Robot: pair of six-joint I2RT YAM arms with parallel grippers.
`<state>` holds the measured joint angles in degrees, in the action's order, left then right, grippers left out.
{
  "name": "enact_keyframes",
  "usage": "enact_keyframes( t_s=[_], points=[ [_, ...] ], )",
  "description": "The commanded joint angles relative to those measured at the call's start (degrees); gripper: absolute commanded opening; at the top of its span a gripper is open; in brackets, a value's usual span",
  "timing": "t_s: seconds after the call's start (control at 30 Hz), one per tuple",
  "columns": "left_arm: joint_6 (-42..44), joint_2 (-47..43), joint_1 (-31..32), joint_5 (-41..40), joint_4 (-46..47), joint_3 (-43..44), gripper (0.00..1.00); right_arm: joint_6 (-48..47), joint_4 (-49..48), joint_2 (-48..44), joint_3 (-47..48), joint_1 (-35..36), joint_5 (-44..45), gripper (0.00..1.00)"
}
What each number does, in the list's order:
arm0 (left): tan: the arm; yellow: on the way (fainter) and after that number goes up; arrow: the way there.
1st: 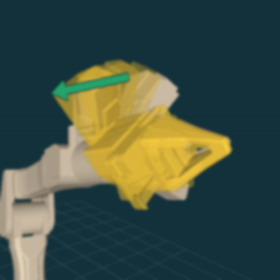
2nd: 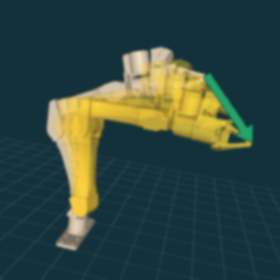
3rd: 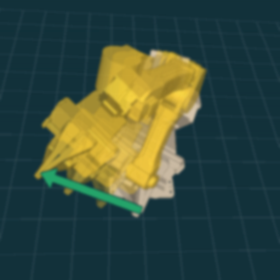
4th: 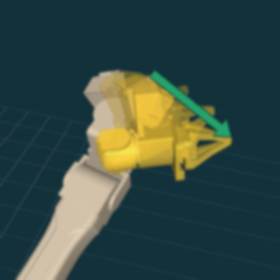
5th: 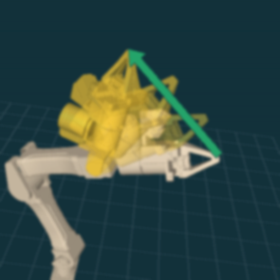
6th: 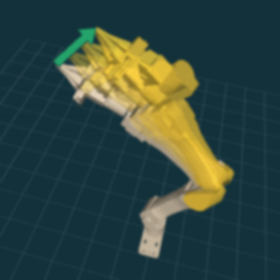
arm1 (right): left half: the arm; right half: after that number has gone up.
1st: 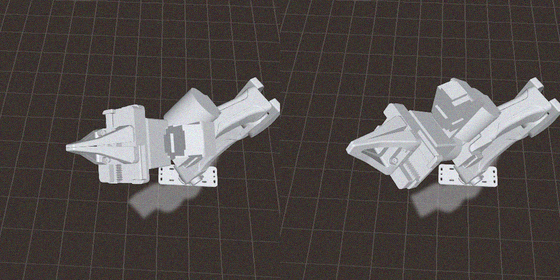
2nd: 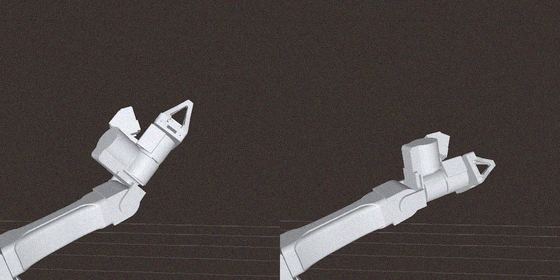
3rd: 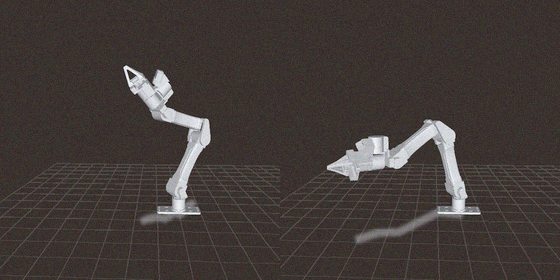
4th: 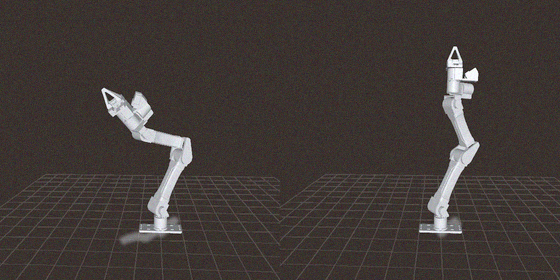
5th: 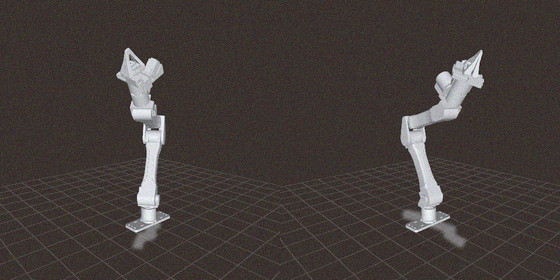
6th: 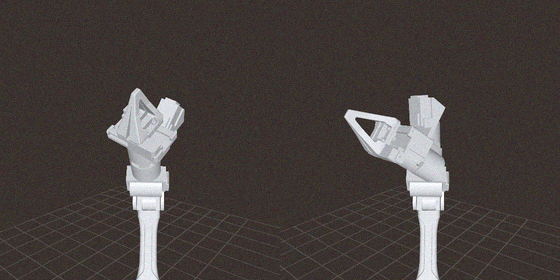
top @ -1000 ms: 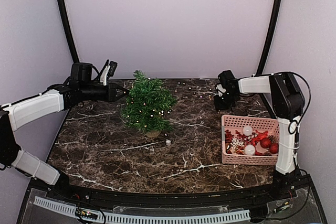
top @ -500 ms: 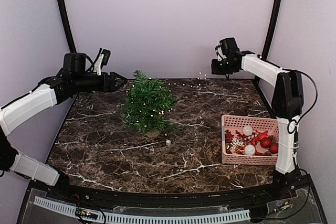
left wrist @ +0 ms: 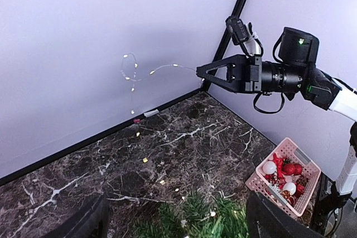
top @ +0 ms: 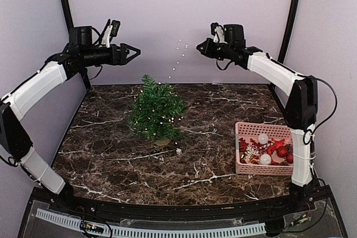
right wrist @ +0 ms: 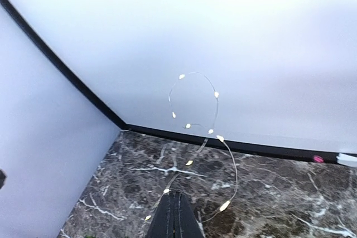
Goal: Decorate the small christmas tree
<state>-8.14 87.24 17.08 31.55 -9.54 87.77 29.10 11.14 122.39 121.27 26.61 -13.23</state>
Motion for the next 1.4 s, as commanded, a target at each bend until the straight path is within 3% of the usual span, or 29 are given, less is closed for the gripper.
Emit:
enact_keyframes(
  t_s=[0.0, 0.3, 0.83, 1.37],
  points=[
    [1.6, 8.5, 0.0, 8.7, -1.4, 7.3, 0.87, 6.5, -12.7, -1.2, -1.9, 2.6, -7.0, 0.00],
    [-1.7, 21.5, 0.0, 13.5, 0.6, 16.4, 0.86, 9.0, -19.0, -2.7, -4.1, 6.0, -9.5, 0.00],
    [-12.8, 26.0, 0.6, 17.0, 16.8, 11.8, 0.83, 10.5, -24.0, -6.5, -10.2, 6.8, -10.3, 0.00],
    [-22.9, 29.5, 1.2, 17.9, 27.5, 12.1, 0.63, 12.2, -27.4, -8.6, -13.8, 7.5, -12.3, 0.00]
  ],
)
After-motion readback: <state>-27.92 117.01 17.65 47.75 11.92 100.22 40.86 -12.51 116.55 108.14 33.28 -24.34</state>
